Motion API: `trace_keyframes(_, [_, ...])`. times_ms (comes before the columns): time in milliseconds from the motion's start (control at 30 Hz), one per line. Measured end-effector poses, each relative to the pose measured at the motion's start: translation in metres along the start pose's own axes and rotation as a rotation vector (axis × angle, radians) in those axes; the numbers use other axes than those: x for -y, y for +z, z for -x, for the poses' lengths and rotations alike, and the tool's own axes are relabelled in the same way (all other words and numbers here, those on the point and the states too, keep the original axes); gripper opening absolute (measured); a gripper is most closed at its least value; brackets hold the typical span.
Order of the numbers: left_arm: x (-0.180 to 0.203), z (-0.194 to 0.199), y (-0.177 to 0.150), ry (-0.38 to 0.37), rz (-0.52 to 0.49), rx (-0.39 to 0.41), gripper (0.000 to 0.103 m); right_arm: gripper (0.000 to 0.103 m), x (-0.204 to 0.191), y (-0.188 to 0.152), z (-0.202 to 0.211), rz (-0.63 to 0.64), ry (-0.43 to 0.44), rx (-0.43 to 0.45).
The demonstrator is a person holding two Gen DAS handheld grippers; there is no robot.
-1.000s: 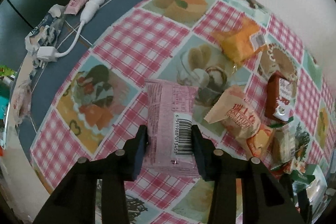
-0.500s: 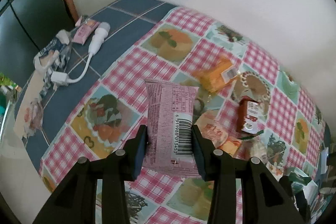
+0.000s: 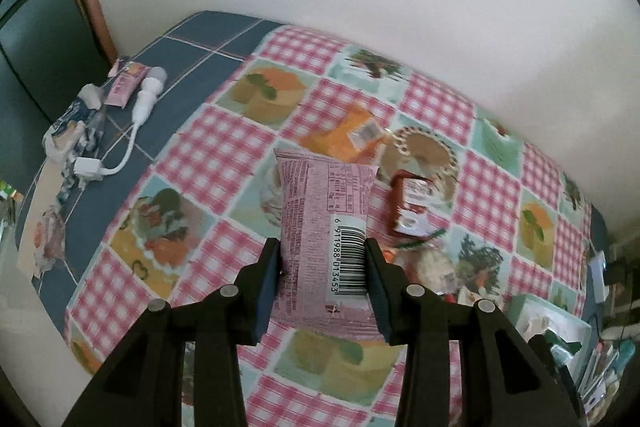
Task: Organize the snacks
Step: 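Lift and carry the pink cake and green box over the tray with both tools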
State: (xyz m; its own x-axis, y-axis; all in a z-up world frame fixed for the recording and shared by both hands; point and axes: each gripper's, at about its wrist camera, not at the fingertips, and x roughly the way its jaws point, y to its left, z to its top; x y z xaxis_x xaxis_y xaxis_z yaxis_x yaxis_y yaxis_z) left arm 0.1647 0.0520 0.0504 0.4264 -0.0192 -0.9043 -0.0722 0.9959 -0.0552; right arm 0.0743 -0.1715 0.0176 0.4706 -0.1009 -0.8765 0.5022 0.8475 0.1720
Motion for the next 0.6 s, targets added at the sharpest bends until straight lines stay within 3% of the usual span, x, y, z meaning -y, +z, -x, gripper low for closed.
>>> trace_keyframes(300, [0.035, 0.016, -0.014, -0.110, -0.053, 0.001, 0.043, 0.073, 0.068, 0.005, 0.017, -0.156, -0.055, -0.002])
trace_keyframes(600, [0.085, 0.030, -0.029, -0.118, -0.147, 0.021, 0.043, 0.073, 0.139, 0.012, 0.024, -0.299, -0.119, -0.008])
